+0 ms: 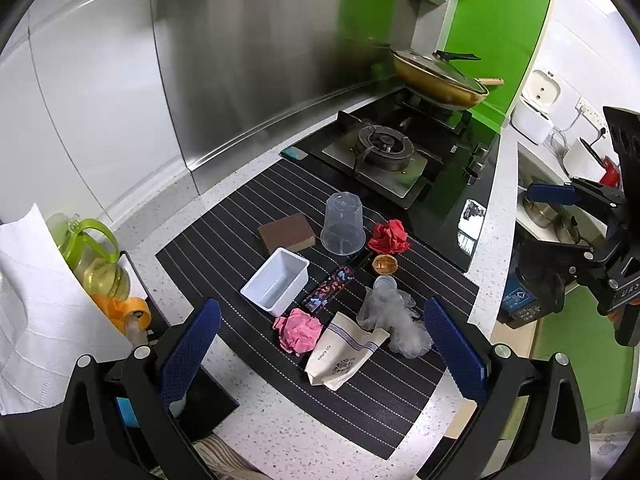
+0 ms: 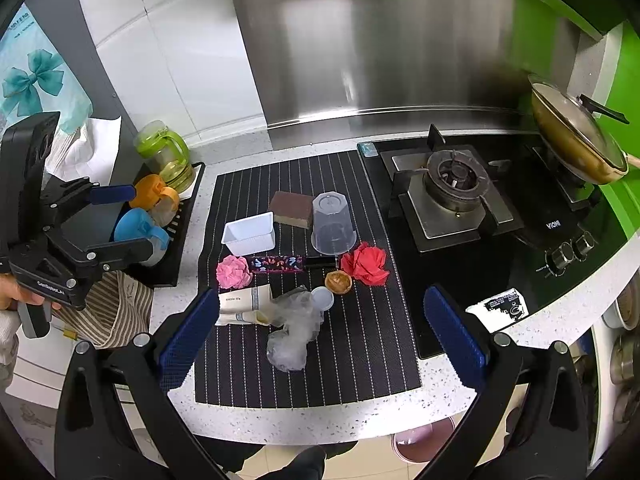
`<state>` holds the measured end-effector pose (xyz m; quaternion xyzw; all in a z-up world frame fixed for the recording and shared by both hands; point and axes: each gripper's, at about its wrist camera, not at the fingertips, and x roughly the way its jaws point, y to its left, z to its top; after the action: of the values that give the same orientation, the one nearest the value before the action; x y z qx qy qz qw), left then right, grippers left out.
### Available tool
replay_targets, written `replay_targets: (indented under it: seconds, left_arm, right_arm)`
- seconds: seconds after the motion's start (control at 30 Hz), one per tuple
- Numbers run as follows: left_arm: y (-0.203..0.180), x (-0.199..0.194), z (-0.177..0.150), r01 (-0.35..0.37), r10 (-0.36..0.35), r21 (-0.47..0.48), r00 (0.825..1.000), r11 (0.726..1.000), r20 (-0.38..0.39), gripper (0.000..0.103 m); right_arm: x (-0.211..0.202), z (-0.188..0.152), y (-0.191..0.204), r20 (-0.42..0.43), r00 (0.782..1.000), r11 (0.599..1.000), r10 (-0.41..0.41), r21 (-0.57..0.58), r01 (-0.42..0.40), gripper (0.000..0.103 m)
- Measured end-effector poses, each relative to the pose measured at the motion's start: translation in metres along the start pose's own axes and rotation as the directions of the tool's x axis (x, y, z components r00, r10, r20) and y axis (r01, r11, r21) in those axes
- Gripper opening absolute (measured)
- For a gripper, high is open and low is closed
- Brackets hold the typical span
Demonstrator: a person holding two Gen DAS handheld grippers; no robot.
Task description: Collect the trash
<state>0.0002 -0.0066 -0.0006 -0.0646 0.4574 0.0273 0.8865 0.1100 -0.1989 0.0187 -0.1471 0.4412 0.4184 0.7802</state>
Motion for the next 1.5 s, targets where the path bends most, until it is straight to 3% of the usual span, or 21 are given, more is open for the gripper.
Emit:
replay_targets:
  seconds: [1.5]
  left_arm:
    - [0.002,0.009,0.005,0.001,-0.001,-0.005,1.000,1.000,-0.012,0.097]
  right_arm:
    - [0.006,-0.001,0.001,-0.017,1.000,1.000,0.007,0.008,-0.007,0.100]
